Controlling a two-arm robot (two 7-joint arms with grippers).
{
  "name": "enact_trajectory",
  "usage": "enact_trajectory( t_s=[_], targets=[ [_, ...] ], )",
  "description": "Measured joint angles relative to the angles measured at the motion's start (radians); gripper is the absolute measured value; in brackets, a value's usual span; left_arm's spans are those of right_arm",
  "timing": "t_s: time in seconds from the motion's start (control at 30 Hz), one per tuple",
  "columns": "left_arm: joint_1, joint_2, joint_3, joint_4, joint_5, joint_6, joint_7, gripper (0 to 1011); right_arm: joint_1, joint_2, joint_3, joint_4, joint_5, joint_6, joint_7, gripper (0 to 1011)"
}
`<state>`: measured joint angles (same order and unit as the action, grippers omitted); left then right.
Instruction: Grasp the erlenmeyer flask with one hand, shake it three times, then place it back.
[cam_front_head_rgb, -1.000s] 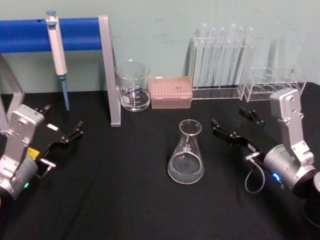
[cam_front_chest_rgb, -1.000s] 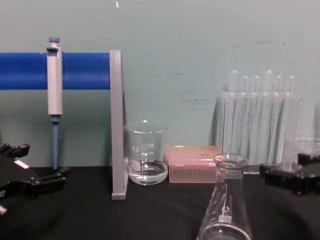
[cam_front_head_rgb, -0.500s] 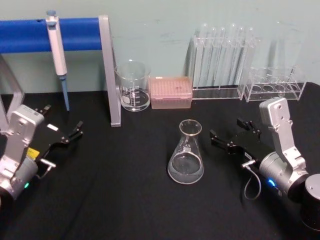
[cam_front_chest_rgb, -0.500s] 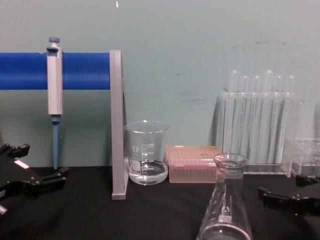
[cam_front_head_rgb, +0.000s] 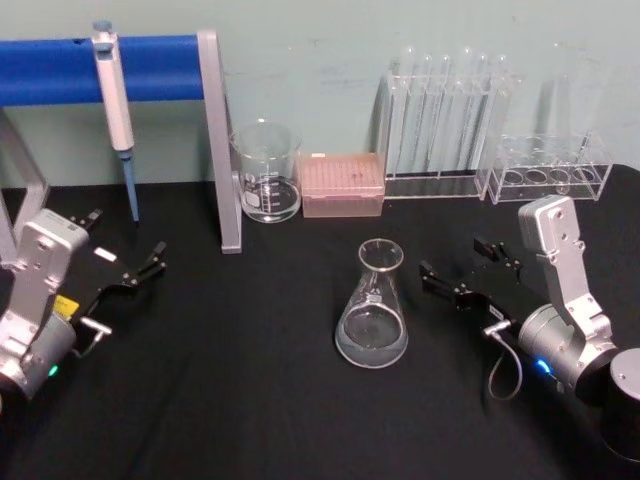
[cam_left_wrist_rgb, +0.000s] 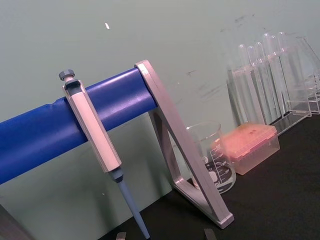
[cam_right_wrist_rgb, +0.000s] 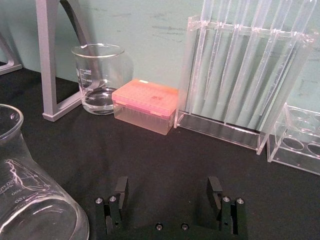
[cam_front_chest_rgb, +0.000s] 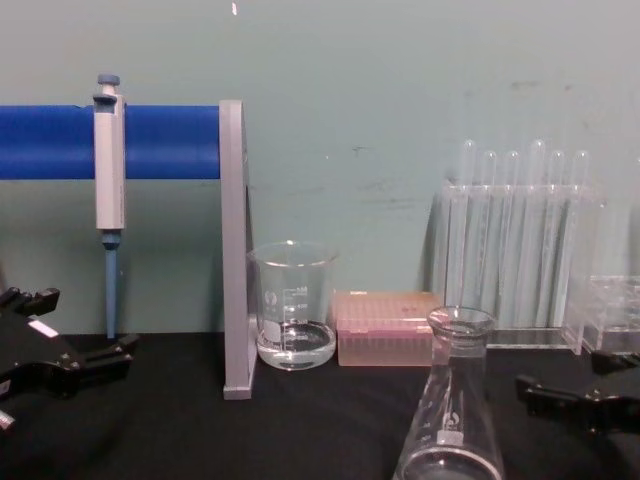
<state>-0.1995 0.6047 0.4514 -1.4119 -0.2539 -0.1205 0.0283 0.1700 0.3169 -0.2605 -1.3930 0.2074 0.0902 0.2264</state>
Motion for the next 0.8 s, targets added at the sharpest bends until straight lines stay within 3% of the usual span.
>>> enact_trajectory(
  t_s=[0.8],
  targets=[
    [0.000,0.000,0.000,0.000,0.000,0.000,0.000,1001,0.000,0.001,-0.001,-0.002,0.004,-0.001,0.000,1003]
  ],
)
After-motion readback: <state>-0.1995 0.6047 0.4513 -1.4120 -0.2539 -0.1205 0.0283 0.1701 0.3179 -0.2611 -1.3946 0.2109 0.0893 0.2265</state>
